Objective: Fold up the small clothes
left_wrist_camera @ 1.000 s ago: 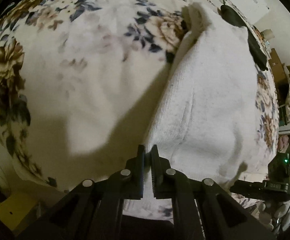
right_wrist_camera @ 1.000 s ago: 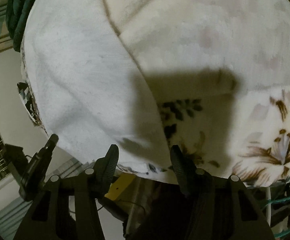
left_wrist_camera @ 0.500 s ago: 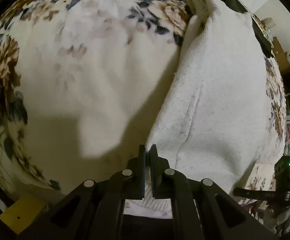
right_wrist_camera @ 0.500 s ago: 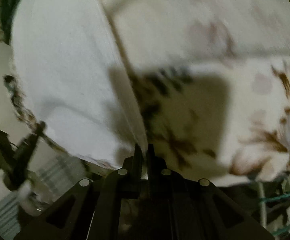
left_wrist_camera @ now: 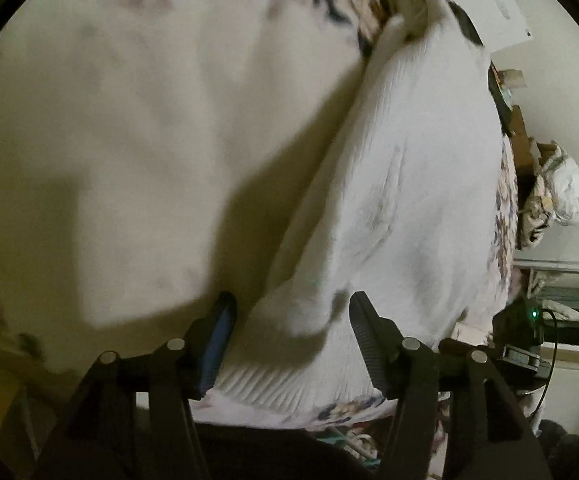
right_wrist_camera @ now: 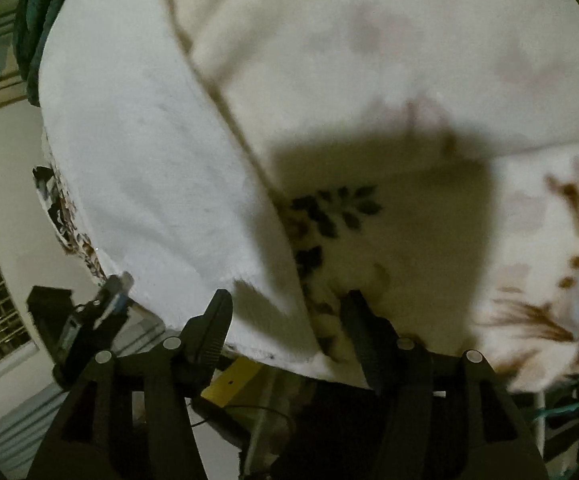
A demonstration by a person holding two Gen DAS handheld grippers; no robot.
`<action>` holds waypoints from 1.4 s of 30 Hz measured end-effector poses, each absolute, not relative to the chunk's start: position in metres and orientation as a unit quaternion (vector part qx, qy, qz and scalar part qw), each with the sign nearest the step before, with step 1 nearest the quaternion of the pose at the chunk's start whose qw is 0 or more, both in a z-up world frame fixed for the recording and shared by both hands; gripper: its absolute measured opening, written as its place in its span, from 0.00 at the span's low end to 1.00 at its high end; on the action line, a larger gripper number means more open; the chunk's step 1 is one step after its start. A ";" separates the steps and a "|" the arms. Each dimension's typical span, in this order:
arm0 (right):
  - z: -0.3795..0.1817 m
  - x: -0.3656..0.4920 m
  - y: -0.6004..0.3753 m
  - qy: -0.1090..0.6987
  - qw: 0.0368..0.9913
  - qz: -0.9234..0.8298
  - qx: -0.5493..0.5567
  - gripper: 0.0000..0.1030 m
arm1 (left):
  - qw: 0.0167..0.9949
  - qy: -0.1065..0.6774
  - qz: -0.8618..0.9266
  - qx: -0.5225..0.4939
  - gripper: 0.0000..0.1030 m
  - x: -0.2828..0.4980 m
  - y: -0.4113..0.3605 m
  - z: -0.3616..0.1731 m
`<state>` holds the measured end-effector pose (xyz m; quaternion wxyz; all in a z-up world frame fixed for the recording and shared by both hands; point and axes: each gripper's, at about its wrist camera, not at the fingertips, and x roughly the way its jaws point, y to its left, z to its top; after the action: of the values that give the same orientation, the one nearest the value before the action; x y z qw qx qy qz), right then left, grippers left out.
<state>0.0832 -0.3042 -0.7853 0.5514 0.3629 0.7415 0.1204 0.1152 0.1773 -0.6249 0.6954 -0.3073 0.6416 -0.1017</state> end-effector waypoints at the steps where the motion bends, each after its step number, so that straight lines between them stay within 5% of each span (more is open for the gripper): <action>1: -0.786 0.084 -0.304 0.732 0.553 0.130 0.375 0.64 | 0.700 0.637 -0.110 -0.304 0.55 0.117 0.171 -0.624; 6: -0.800 0.084 -0.296 0.708 0.540 0.158 0.428 0.64 | 0.720 0.632 -0.127 -0.257 0.51 0.128 0.140 -0.616; 8: -0.803 0.082 -0.294 0.704 0.536 0.159 0.437 0.61 | 0.722 0.632 -0.122 -0.254 0.17 0.126 0.140 -0.615; 10: -0.801 0.080 -0.295 0.709 0.543 0.147 0.425 0.37 | 0.720 0.630 -0.115 -0.267 0.15 0.123 0.142 -0.610; 11: -0.801 0.080 -0.287 0.717 0.541 0.142 0.415 0.16 | 0.723 0.629 -0.105 -0.266 0.13 0.121 0.142 -0.605; 12: -0.800 0.078 -0.289 0.715 0.539 0.141 0.423 0.10 | 0.723 0.628 -0.098 -0.269 0.13 0.119 0.144 -0.601; 27: -0.676 0.116 -0.306 0.643 0.545 0.224 0.489 0.08 | 0.744 0.556 -0.088 -0.361 0.11 0.145 0.152 -0.479; 34: -0.614 0.231 -0.334 0.579 0.587 0.217 0.522 0.08 | 0.774 0.498 -0.110 -0.375 0.11 0.262 0.143 -0.448; 42: -0.642 0.410 -0.341 0.556 0.595 0.149 0.561 0.13 | 0.728 0.513 -0.136 -0.435 0.20 0.421 0.155 -0.493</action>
<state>0.4095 -0.3406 -0.6424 0.5953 0.5611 0.5555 0.1490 0.4206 0.1550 -0.4931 0.7276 -0.4346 0.5132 -0.1356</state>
